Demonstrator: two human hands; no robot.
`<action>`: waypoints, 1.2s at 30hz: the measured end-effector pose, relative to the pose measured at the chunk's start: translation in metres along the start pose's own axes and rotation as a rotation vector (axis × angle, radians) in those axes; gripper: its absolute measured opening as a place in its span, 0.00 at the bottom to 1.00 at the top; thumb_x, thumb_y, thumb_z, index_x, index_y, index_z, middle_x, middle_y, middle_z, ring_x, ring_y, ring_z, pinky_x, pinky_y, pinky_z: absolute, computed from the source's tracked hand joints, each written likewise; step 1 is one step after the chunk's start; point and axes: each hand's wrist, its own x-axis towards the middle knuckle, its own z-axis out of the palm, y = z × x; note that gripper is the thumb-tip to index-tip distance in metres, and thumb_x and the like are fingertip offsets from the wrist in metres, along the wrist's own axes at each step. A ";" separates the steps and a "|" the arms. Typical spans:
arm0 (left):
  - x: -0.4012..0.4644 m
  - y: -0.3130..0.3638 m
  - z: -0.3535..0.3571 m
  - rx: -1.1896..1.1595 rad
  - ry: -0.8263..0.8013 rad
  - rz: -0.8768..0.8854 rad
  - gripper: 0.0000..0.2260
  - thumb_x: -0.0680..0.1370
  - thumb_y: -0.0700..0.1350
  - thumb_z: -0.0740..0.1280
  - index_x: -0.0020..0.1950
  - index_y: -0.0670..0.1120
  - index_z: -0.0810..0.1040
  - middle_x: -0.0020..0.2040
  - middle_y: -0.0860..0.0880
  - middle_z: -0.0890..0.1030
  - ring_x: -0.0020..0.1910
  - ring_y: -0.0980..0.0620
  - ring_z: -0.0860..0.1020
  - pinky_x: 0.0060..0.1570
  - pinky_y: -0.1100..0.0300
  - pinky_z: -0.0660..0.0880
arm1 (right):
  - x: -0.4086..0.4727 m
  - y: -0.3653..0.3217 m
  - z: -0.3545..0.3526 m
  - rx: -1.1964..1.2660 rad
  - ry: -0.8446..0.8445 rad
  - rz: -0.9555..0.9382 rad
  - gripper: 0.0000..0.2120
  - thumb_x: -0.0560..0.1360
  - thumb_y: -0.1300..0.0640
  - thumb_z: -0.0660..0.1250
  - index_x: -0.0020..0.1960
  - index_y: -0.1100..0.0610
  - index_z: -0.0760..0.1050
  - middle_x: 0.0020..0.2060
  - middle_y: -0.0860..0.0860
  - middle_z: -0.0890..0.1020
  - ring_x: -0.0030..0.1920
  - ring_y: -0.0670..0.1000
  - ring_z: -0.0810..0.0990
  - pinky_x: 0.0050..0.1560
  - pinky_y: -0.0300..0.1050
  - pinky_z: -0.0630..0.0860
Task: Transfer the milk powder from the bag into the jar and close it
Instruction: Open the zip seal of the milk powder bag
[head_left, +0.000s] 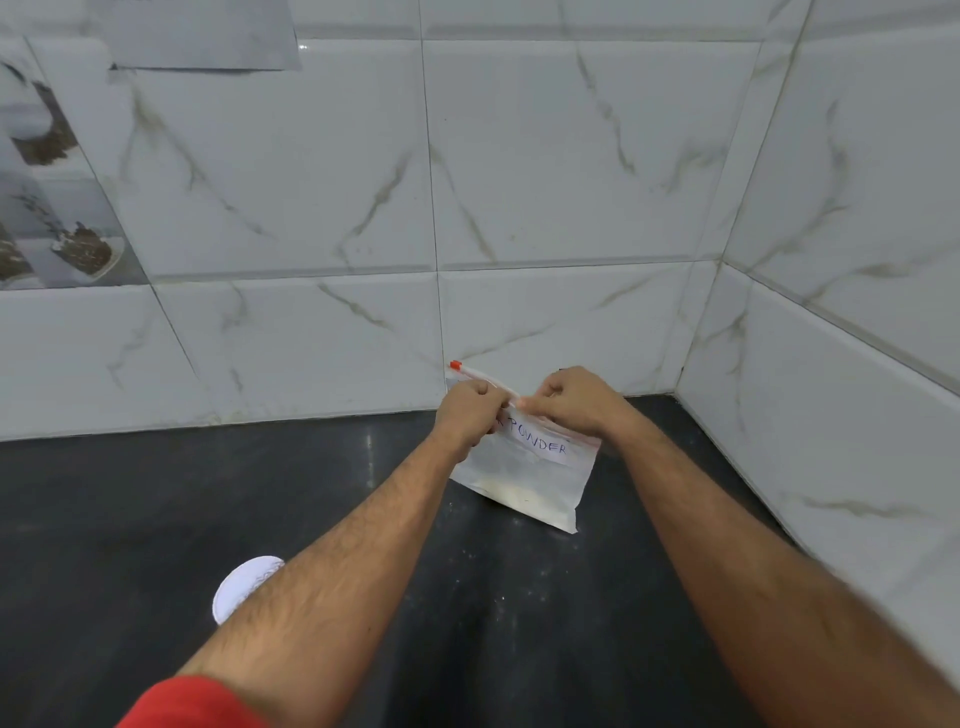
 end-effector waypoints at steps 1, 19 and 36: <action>-0.001 0.001 -0.001 0.008 -0.009 0.005 0.10 0.76 0.43 0.64 0.35 0.45 0.74 0.32 0.50 0.77 0.23 0.56 0.67 0.21 0.65 0.58 | 0.004 -0.004 0.000 -0.019 -0.045 0.019 0.11 0.72 0.51 0.72 0.37 0.58 0.79 0.33 0.50 0.80 0.34 0.49 0.75 0.36 0.45 0.71; 0.000 0.008 -0.067 0.567 0.189 0.052 0.15 0.69 0.48 0.67 0.25 0.46 0.66 0.25 0.50 0.68 0.28 0.48 0.68 0.31 0.61 0.64 | 0.029 -0.012 -0.031 -0.336 0.085 0.217 0.06 0.67 0.69 0.67 0.42 0.63 0.81 0.38 0.58 0.84 0.37 0.59 0.83 0.40 0.51 0.84; 0.014 0.023 -0.058 0.557 0.240 0.126 0.12 0.71 0.50 0.67 0.30 0.46 0.72 0.29 0.51 0.74 0.30 0.51 0.72 0.32 0.61 0.68 | 0.033 -0.003 -0.004 -0.183 0.139 0.096 0.11 0.74 0.63 0.62 0.33 0.58 0.74 0.31 0.52 0.77 0.37 0.60 0.81 0.34 0.46 0.76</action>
